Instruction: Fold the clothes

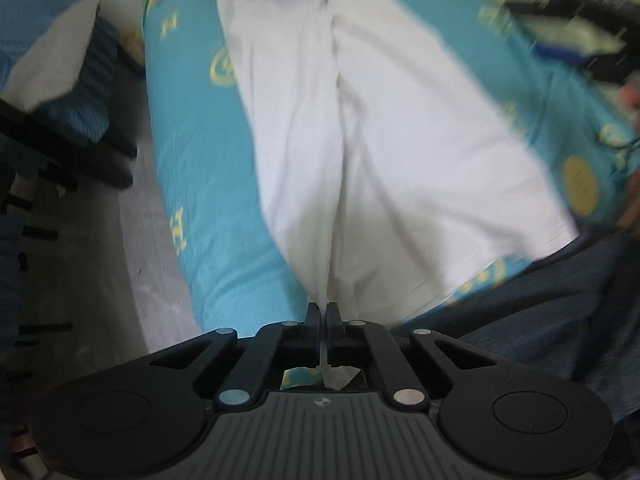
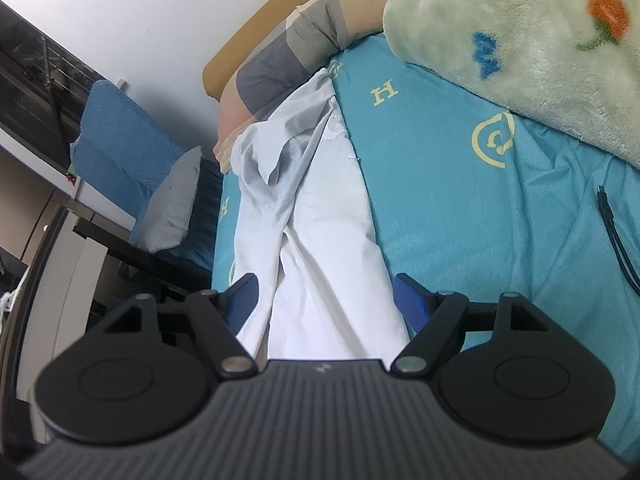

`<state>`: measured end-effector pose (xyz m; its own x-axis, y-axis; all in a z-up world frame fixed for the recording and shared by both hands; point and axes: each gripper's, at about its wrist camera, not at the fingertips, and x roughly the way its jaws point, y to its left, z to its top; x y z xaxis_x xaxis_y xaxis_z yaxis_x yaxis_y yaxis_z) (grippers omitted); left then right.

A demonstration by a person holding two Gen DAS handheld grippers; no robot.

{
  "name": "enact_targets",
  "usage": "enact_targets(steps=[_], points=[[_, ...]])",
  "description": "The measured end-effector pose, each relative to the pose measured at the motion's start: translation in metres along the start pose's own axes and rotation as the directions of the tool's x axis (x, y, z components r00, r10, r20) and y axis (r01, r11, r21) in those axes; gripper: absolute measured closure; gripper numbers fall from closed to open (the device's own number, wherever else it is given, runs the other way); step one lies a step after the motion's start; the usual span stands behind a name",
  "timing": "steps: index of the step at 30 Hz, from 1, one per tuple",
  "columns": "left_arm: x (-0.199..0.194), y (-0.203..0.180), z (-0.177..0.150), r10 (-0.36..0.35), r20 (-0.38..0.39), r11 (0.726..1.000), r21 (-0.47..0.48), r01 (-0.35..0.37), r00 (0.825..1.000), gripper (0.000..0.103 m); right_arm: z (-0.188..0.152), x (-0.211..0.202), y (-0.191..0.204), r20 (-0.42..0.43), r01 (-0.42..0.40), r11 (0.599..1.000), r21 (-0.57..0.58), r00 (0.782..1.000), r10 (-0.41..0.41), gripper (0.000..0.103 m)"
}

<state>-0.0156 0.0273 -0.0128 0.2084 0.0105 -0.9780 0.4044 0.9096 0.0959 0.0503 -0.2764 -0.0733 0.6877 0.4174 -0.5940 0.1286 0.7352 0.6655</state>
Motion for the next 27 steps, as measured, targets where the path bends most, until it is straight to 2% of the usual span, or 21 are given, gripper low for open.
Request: enact_targets(steps=[4, 7, 11, 16, 19, 20, 21, 23, 24, 27], points=[[-0.031, -0.025, 0.005, -0.073, 0.094, 0.997, 0.003, 0.073, 0.993, 0.100, 0.003, -0.005, -0.005, 0.016, 0.012, 1.000, 0.020, 1.000, -0.012, 0.026], [-0.039, -0.051, 0.007, -0.127, 0.133, 0.992, 0.029, 0.124, 0.983, 0.100, 0.006, -0.008, -0.009, 0.028, 0.017, 0.999, 0.039, 0.999, -0.018, 0.026], [-0.016, -0.080, 0.011, -0.186, 0.129, 0.982, 0.043, 0.182, 0.974, 0.100, 0.008, -0.014, -0.011, 0.047, 0.012, 0.999, 0.050, 0.999, -0.015, 0.026], [0.042, -0.096, 0.013, -0.188, 0.069, 0.982, 0.013, 0.188, 0.980, 0.099, 0.008, -0.019, -0.010, 0.068, -0.012, 0.999, 0.034, 0.998, 0.010, 0.026], [0.061, -0.088, 0.015, -0.195, 0.059, 0.979, -0.054, 0.198, 0.979, 0.085, 0.008, -0.020, -0.008, 0.078, -0.037, 0.999, 0.019, 0.996, 0.036, 0.026], [0.061, -0.083, 0.017, -0.198, 0.078, 0.976, -0.077, 0.204, 0.977, 0.074, 0.008, -0.021, -0.007, 0.084, -0.048, 0.999, 0.009, 0.995, 0.047, 0.026], [0.058, -0.078, 0.019, -0.199, 0.113, 0.973, -0.093, 0.210, 0.973, 0.061, 0.008, -0.022, -0.005, 0.090, -0.058, 0.998, -0.001, 0.994, 0.058, 0.026], [0.049, -0.068, 0.025, -0.180, 0.201, 0.971, -0.120, 0.207, 0.963, 0.046, 0.008, -0.022, -0.001, 0.102, -0.072, 0.997, -0.026, 0.992, 0.075, 0.026], [0.044, -0.064, 0.029, -0.156, 0.247, 0.972, -0.131, 0.193, 0.956, 0.041, 0.008, -0.022, 0.001, 0.108, -0.079, 0.996, -0.038, 0.991, 0.082, 0.027], [0.035, -0.058, 0.044, -0.055, 0.371, 0.981, -0.155, 0.120, 0.927, 0.034, 0.008, -0.020, 0.006, 0.129, -0.088, 0.993, -0.074, 0.987, 0.097, 0.027]])
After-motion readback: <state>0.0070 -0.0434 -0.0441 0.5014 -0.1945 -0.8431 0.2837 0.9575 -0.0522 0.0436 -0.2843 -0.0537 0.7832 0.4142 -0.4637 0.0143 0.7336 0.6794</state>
